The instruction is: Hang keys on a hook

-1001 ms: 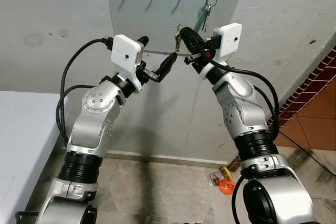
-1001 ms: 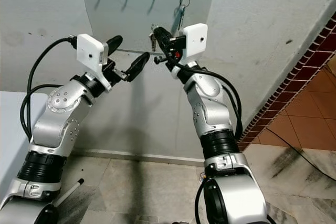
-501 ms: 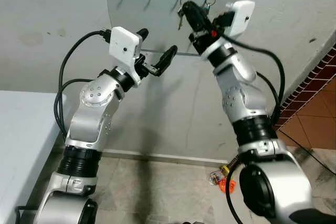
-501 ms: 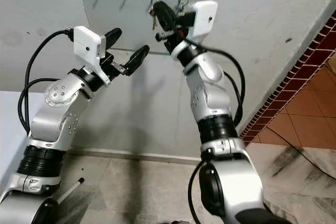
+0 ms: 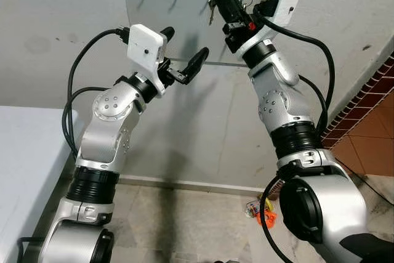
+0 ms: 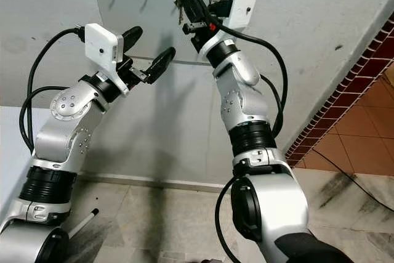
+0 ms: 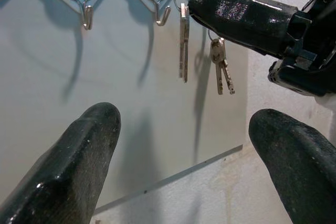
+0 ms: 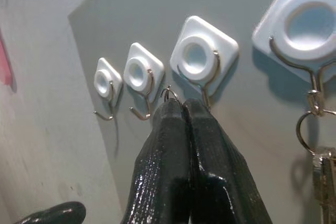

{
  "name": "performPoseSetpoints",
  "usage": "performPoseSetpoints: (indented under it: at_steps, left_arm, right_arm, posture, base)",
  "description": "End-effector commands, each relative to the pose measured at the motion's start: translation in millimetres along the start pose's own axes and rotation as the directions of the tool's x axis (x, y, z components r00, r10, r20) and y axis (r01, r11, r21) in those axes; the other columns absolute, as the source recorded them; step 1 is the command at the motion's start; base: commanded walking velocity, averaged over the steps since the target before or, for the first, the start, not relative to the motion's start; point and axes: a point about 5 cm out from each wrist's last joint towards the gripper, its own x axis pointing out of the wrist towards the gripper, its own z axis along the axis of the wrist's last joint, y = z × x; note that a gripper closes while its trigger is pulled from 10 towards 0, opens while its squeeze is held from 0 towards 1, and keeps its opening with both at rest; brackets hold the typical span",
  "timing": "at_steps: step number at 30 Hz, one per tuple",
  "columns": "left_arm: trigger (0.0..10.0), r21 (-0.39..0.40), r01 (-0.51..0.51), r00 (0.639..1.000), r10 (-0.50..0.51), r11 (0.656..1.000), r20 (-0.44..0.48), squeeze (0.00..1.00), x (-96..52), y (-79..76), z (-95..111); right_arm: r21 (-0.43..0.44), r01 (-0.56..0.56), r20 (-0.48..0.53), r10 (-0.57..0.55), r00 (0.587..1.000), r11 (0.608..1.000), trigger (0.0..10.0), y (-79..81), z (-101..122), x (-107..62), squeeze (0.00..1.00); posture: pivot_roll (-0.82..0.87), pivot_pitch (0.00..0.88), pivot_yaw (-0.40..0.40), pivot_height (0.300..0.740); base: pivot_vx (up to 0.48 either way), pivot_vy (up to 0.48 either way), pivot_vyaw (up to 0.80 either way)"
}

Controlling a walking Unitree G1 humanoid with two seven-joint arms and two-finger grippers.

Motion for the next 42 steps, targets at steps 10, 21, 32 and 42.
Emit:
performPoseSetpoints:
  at_steps: [10, 21, 32, 42]
  left_arm:
    - [10.0, 0.007, 0.010, 1.000, -0.010, 1.000, 0.008, 0.00, -0.2, 1.0, 5.4]
    - [10.0, 0.003, 0.007, 1.000, -0.007, 1.000, 0.008, 0.00, -0.7, 1.7, 6.0]
    - [10.0, -0.002, 0.004, 1.000, -0.004, 1.000, 0.007, 0.00, -1.8, 1.3, 6.8]
    - [10.0, -0.009, -0.002, 1.000, 0.002, 1.000, 0.007, 0.00, -2.3, 2.0, 7.8]
  right_arm:
    - [0.112, 0.011, 0.004, -0.012, 1.000, 0.994, 10.0, -2.7, 2.4, 11.3, 0.00]
    - [0.200, 0.043, -0.005, -0.043, 0.999, 0.979, 10.0, -7.1, 3.4, 16.3, 0.00]
    - [0.362, 0.085, 0.006, -0.093, 0.996, 0.928, 10.0, -11.8, 3.5, 17.9, 0.00]
    - [0.461, 0.093, 0.016, -0.113, 0.993, 0.882, 10.0, -15.4, -6.3, 10.0, 1.00]
  posture:
    - [0.09, 0.131, -0.035, 0.740]
    - [0.09, 0.143, -0.039, 0.740]
    - [0.09, 0.153, -0.040, 0.740]
    - [0.09, 0.158, -0.038, 0.740]
  base:
    - [0.000, 0.000, 0.00]
    - [0.000, 0.000, 0.00]
    - [0.000, 0.000, 0.00]
    - [0.000, 0.000, 0.00]
